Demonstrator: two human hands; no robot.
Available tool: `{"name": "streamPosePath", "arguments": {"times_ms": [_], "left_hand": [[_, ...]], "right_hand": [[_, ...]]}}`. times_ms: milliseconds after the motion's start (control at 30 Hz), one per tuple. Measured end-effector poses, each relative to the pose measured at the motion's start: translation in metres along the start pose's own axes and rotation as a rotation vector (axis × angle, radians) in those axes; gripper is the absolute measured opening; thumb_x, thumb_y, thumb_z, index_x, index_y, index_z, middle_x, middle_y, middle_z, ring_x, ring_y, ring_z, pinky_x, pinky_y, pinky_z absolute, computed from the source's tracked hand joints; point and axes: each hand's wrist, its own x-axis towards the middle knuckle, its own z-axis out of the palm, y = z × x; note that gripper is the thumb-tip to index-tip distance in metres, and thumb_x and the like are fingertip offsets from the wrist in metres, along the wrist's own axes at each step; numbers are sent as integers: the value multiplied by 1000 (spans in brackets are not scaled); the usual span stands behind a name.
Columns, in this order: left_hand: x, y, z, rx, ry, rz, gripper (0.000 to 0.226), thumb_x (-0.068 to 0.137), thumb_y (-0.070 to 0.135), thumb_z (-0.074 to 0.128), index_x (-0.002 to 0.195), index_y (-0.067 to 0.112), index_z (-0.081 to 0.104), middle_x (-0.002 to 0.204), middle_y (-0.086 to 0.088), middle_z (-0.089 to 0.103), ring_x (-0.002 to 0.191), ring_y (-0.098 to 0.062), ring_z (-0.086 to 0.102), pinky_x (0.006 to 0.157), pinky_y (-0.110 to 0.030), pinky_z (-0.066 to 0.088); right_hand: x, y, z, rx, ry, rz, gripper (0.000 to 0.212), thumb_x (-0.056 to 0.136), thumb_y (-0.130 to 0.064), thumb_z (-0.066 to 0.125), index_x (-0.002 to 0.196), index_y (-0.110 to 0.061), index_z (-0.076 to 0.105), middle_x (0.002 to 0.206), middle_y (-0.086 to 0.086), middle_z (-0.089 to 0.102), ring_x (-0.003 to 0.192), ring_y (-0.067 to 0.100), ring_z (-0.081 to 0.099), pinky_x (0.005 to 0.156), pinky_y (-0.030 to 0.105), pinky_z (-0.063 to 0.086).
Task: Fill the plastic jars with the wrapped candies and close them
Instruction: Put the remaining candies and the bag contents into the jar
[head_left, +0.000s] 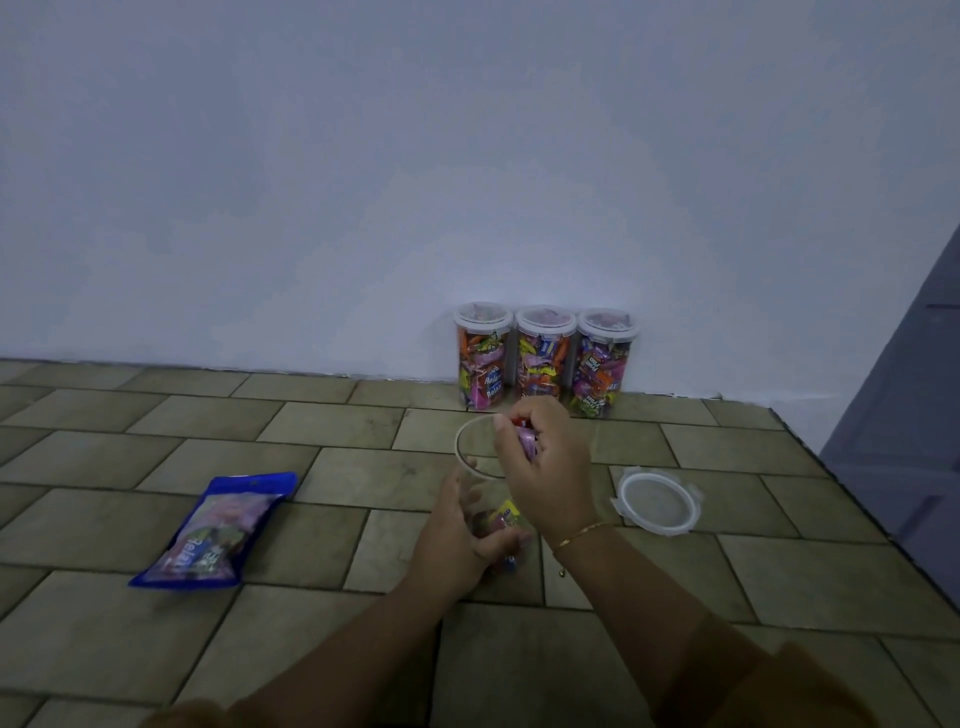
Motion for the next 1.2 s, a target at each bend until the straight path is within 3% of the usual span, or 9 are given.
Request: {"name": "streamPosePath", "arguments": {"times_ms": [167,300,400,500,867,967,1033,1100,1200], "left_hand": [[1,3,-2,65,-40,-31,65,72,26,80,121,21,37,101,20,56,87,13,58,74,-7,48],[0,8,-10,87,-101,-58,90,66,34,83,138,21,29,128,12,43,118,-1,40,98,-20,36],[-1,10,-20,211,-149,-67,99,63,43,83,141,18,28,140,1,41,124,-13,44,105,-34,40],[-1,9,-34,240,-151,-67,105,62,41,84,145,20,22,146,4,33,128,-10,38,107,-29,33],[12,-14,-141,651,305,-112,106,71,58,72,150,19,13,156,-5,21,142,-24,22,114,-46,23],[12,-32,-177,730,422,-367,117,69,68,66,150,15,1,157,-17,6,145,-35,5,117,-51,9],[11,-47,-197,651,412,-554,124,62,71,68,149,18,-3,155,-23,8,141,-41,13,114,-56,17],[12,-69,-214,638,339,-615,126,54,76,65,148,19,3,148,-20,27,131,-39,34,107,-54,32],[-5,-72,-216,874,112,-368,98,58,83,49,134,22,41,139,-1,47,122,-24,45,104,-48,37]], "right_hand": [[1,0,-2,4,-43,-8,23,85,-34,57,76,-13,59,76,-5,52,73,-5,49,66,7,37],[3,-3,-4,7,-120,26,31,81,-42,59,84,-12,62,82,0,56,72,5,54,66,20,46],[6,-12,-9,28,-213,103,45,77,-55,55,90,-13,63,85,-2,58,74,3,53,67,15,44],[11,-22,-12,73,-274,194,49,75,-64,52,93,-19,63,88,-5,62,81,5,57,72,20,47],[11,-82,38,16,-300,-25,34,86,-50,48,89,-20,64,84,-12,57,84,0,51,74,12,39],[0,-90,61,6,-369,0,32,86,-49,50,88,-20,64,84,-9,58,83,3,50,72,12,37],[-8,-90,74,-1,-425,44,24,87,-42,53,87,-20,64,83,-10,56,81,3,49,70,11,36],[-17,-86,90,-10,-502,137,17,90,-36,55,89,-21,63,82,-12,53,80,2,48,70,13,37],[-35,-75,112,-7,-564,457,21,90,-34,57,105,-21,62,94,-9,58,90,6,55,76,19,43]]}}
